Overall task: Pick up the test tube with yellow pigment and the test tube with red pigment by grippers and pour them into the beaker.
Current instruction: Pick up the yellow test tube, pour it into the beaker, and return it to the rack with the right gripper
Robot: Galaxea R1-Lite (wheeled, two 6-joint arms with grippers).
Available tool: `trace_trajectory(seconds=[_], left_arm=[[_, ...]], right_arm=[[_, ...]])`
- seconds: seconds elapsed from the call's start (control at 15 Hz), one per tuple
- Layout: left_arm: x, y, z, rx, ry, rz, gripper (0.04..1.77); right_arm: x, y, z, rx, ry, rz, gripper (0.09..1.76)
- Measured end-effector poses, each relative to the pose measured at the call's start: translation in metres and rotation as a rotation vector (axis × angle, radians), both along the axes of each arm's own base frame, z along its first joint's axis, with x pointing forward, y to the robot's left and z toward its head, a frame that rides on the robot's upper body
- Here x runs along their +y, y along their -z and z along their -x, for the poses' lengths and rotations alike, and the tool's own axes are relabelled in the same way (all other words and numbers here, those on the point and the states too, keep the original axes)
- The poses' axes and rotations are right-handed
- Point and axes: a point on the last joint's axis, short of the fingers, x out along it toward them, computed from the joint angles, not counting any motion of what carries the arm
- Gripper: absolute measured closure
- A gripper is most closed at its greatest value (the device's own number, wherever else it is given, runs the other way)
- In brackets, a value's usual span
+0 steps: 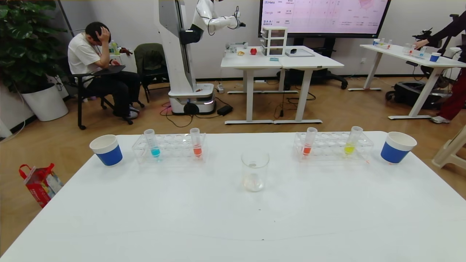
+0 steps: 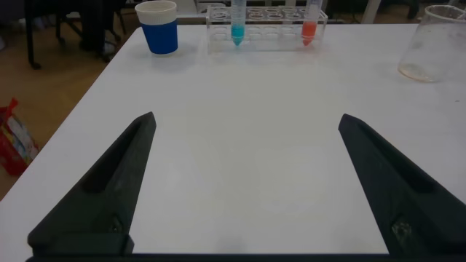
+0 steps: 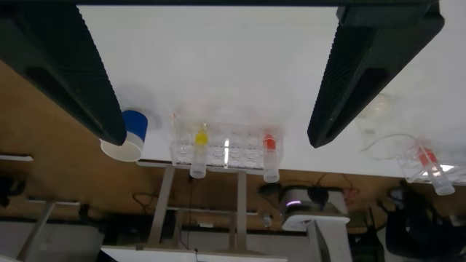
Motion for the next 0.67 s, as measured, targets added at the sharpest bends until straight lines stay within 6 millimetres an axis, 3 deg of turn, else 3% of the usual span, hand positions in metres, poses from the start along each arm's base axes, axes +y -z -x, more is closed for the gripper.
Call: trace_trajectory(seconds=[0.2, 0.33, 0.67], left_arm=[[0.000, 0.000, 0.000, 0.000, 0.000, 0.000, 0.06], [0.000, 0.000, 0.000, 0.000, 0.000, 0.000, 0.06], [0.000, 0.000, 0.000, 0.000, 0.000, 0.000, 0.06]], right_arm=[[0.002, -0.008, -0.069, 0.019, -0.004, 0.006, 0.11], [0.002, 0.000, -0.118, 0.019, 0.001, 0.008, 0.11], [0.000, 0.054, -0.217, 0.071, 0.011, 0.005, 0.11]])
